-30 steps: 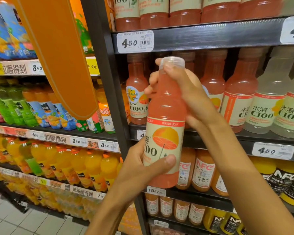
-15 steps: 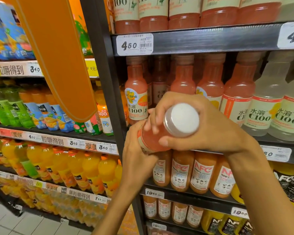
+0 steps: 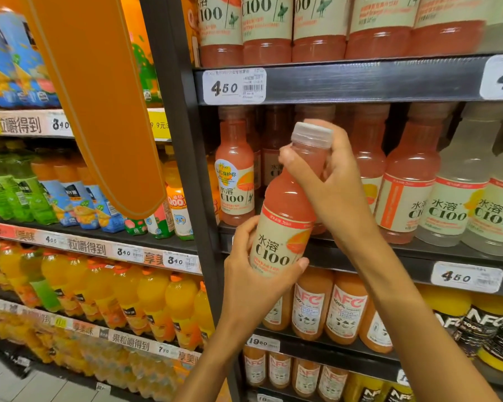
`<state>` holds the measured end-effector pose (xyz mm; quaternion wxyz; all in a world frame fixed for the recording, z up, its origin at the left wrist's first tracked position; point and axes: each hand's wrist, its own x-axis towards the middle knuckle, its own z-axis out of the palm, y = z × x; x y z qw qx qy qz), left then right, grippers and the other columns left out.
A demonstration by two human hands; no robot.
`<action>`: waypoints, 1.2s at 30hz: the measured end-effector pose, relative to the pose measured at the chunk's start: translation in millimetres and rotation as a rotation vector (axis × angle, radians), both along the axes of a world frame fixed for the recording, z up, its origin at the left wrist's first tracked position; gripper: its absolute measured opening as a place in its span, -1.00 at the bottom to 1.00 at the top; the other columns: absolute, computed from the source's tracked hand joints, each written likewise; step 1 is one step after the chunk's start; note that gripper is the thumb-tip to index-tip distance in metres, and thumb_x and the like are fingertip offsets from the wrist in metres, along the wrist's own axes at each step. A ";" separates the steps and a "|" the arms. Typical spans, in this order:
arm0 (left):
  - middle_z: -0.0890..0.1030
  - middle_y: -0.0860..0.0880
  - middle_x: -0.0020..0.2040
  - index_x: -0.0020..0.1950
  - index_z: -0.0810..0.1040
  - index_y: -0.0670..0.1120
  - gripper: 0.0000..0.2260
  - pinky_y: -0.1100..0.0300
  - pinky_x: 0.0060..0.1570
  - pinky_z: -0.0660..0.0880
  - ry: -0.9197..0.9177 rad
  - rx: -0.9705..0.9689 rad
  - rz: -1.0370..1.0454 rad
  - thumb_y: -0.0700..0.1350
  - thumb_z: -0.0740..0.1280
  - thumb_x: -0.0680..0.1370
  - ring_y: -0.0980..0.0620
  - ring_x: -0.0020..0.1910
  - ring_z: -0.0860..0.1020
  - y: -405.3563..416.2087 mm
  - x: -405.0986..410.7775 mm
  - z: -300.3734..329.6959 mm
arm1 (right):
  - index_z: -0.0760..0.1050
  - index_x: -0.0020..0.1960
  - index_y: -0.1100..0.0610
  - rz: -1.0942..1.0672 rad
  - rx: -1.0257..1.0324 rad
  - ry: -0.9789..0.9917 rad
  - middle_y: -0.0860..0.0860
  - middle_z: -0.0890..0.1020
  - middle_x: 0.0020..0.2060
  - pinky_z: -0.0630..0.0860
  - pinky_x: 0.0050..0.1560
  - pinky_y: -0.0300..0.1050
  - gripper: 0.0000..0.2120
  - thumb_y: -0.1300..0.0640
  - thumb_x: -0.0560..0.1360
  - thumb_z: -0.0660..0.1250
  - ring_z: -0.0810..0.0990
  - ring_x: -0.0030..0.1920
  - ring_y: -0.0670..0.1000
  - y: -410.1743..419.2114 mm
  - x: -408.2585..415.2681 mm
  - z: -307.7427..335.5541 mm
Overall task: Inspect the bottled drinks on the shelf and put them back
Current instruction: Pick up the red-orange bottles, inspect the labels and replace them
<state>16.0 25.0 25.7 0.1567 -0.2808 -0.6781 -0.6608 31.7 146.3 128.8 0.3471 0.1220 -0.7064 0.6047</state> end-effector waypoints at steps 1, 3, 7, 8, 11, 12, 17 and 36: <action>0.62 0.12 0.02 0.26 0.42 0.00 -0.37 0.33 -0.14 0.56 -0.019 0.019 0.000 0.07 0.52 0.25 0.15 -0.03 0.64 0.9 -1.5 -1.5 | 0.30 0.34 0.07 -0.018 -0.010 -0.044 0.03 0.59 0.09 0.59 -0.04 -0.19 -0.52 0.04 0.49 0.39 0.63 0.03 -0.09 0.6 -4.3 -3.2; 0.64 0.09 0.00 0.26 0.45 0.00 -0.38 0.32 -0.16 0.56 -0.052 0.053 0.001 0.09 0.51 0.25 0.13 -0.05 0.64 2.8 -4.5 -3.9 | 0.29 0.35 0.05 0.022 -0.048 -0.103 -0.06 0.60 0.06 0.56 -0.09 -0.29 -0.48 0.04 0.47 0.41 0.63 0.02 -0.18 1.6 -10.7 -10.0; 0.63 0.04 0.05 0.31 0.43 -0.01 -0.36 0.34 -0.15 0.56 -0.089 0.085 0.010 0.08 0.50 0.27 0.14 -0.03 0.63 8.9 -12.6 -6.7 | 0.30 0.36 0.00 0.084 -0.053 -0.070 -0.13 0.57 0.15 0.51 -0.04 -0.39 -0.51 0.21 0.50 0.38 0.57 0.11 -0.26 -1.9 -20.9 -18.1; 0.62 0.02 0.08 0.34 0.41 -0.02 -0.34 0.34 -0.13 0.55 -0.091 0.072 0.011 0.08 0.50 0.29 0.14 0.00 0.63 10.2 -15.3 -5.3 | 0.30 0.37 0.03 0.079 -0.052 -0.055 -0.11 0.57 0.16 0.52 0.00 -0.36 -0.51 0.23 0.51 0.37 0.57 0.13 -0.23 -3.2 -23.9 -16.9; 0.50 0.02 0.18 0.39 0.39 -0.03 -0.34 0.39 0.01 0.50 -0.034 -0.004 0.065 0.08 0.52 0.36 0.19 0.13 0.54 12.8 -26.3 1.5 | 0.33 0.37 0.12 0.034 -0.036 -0.022 -0.04 0.59 0.13 0.55 0.09 -0.22 -0.56 0.27 0.53 0.34 0.59 0.13 -0.14 -6.3 -33.4 -9.6; 0.45 0.02 0.20 0.40 0.39 -0.04 -0.34 0.42 0.05 0.47 -0.012 -0.031 0.086 0.11 0.50 0.37 0.22 0.16 0.50 13.5 -30.2 3.7 | 0.35 0.34 0.14 0.000 -0.005 -0.012 -0.02 0.60 0.11 0.56 0.10 -0.17 -0.60 0.27 0.54 0.33 0.60 0.11 -0.13 -7.3 -36.8 -7.1; 0.46 0.03 0.17 0.39 0.41 -0.08 -0.42 0.52 0.02 0.40 -0.028 -0.012 0.153 -0.01 0.48 0.41 0.29 0.16 0.46 21.1 -45.7 7.5 | 0.35 0.31 0.19 -0.116 0.118 0.052 0.02 0.59 0.08 0.57 0.10 -0.02 -0.64 0.21 0.55 0.33 0.60 0.06 -0.05 -16.0 -50.7 0.6; 0.39 -0.09 0.20 0.44 0.30 0.00 -0.33 -0.11 0.14 0.46 0.018 -0.051 0.451 -0.08 0.51 0.39 -0.09 0.16 0.44 50.2 -61.0 3.3 | 0.48 0.27 0.27 -0.685 0.361 0.247 0.14 0.55 0.20 0.29 0.28 -0.34 -0.66 0.25 0.51 0.38 0.47 0.26 0.04 -4.8 -49.7 -23.0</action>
